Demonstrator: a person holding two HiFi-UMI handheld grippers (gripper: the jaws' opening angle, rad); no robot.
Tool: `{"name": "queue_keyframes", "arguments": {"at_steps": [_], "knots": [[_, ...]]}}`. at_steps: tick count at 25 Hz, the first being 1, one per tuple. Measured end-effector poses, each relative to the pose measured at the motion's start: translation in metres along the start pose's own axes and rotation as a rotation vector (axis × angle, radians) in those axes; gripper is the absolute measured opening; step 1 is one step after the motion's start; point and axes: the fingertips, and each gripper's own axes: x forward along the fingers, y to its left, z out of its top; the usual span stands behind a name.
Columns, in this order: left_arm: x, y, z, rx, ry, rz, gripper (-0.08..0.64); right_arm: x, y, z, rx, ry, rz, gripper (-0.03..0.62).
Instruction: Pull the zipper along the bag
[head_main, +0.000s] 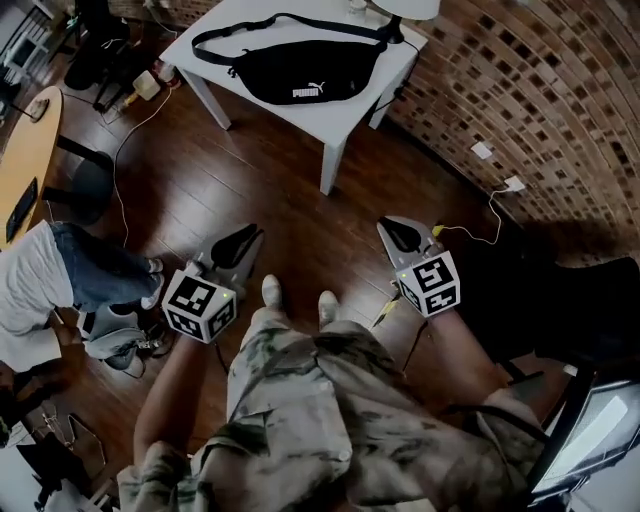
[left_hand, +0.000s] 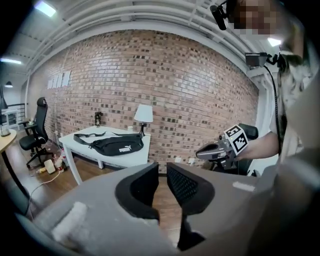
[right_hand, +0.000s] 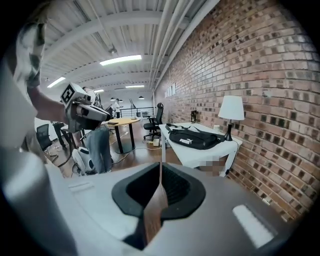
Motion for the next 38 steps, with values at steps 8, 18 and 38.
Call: {"name": "queue_keyframes", "arguments": {"at_steps": [8,18,38], "knots": [[-0.074,-0.081,-0.01,0.042,-0.022,-0.08,0.055,-0.081,0.103,0.011,-0.063,-0.103,0.021,0.028],[-0.179,-0.125,-0.066,0.014,-0.055,-0.191,0.054,-0.144,0.231,0.026,-0.068,-0.21,-0.05,0.029],[-0.271,-0.135,-0.105,0.021,-0.086,-0.198,0.055,-0.187,0.343,0.033,-0.089,-0.234,-0.112,0.018]]}}
